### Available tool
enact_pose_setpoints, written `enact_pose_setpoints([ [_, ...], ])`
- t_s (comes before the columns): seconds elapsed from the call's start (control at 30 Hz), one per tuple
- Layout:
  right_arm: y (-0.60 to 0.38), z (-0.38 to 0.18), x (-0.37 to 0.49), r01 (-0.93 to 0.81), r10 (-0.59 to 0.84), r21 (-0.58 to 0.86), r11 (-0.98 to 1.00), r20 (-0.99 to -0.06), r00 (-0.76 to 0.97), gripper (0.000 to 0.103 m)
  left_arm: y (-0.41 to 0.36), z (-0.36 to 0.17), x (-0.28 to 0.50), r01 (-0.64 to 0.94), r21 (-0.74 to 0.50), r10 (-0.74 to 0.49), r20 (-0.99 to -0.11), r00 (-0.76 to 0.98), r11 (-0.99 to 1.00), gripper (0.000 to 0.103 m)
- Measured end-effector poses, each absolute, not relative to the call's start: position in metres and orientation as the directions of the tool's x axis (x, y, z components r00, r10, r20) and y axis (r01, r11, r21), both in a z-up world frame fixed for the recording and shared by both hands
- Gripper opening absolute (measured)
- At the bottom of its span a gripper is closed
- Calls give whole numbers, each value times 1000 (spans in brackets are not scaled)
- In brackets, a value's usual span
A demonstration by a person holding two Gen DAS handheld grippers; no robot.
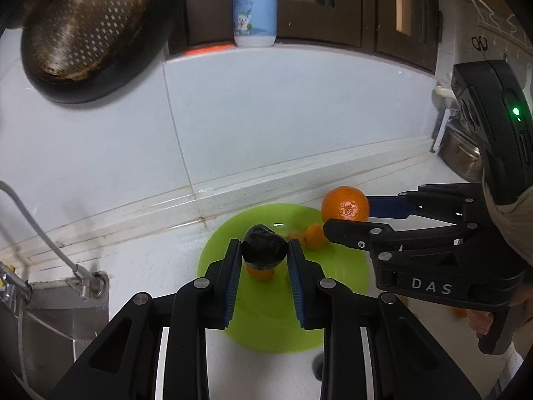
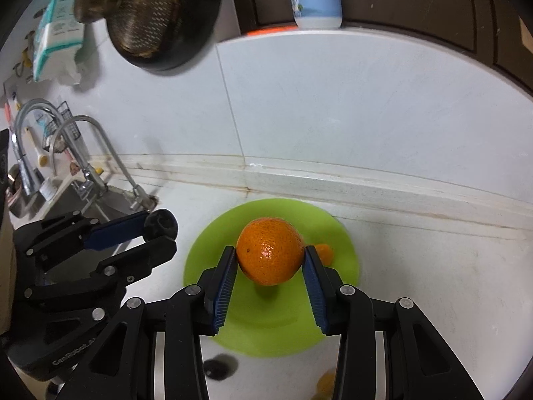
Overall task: Organize fruits
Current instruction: 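Lower and open the left tool on the plate while the right tool releases its orange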
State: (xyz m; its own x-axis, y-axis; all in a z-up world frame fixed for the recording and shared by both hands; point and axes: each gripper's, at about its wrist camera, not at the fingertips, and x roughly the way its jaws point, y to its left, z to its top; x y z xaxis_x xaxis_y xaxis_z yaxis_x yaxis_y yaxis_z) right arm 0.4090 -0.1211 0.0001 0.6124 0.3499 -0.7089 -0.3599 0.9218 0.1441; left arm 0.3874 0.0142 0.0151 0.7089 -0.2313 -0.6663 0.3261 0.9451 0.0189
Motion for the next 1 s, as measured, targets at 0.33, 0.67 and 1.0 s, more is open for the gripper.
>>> enact_pose_setpoints([
  [0.33, -111, -31, 461, -370, 333, 135, 919, -767, 549, 41, 16, -20, 438, 331, 10, -224, -717, 660, 944, 28],
  [0.67, -105, -54, 496, -385, 335, 141, 912, -798, 501, 41, 18, -47, 467, 347, -5, -231, -755, 614, 938, 28],
  [1.0, -98, -64, 507, -383, 324, 134, 914, -810, 489, 43, 19, -59, 478, 334, -37, -235, -781, 578, 942, 34],
])
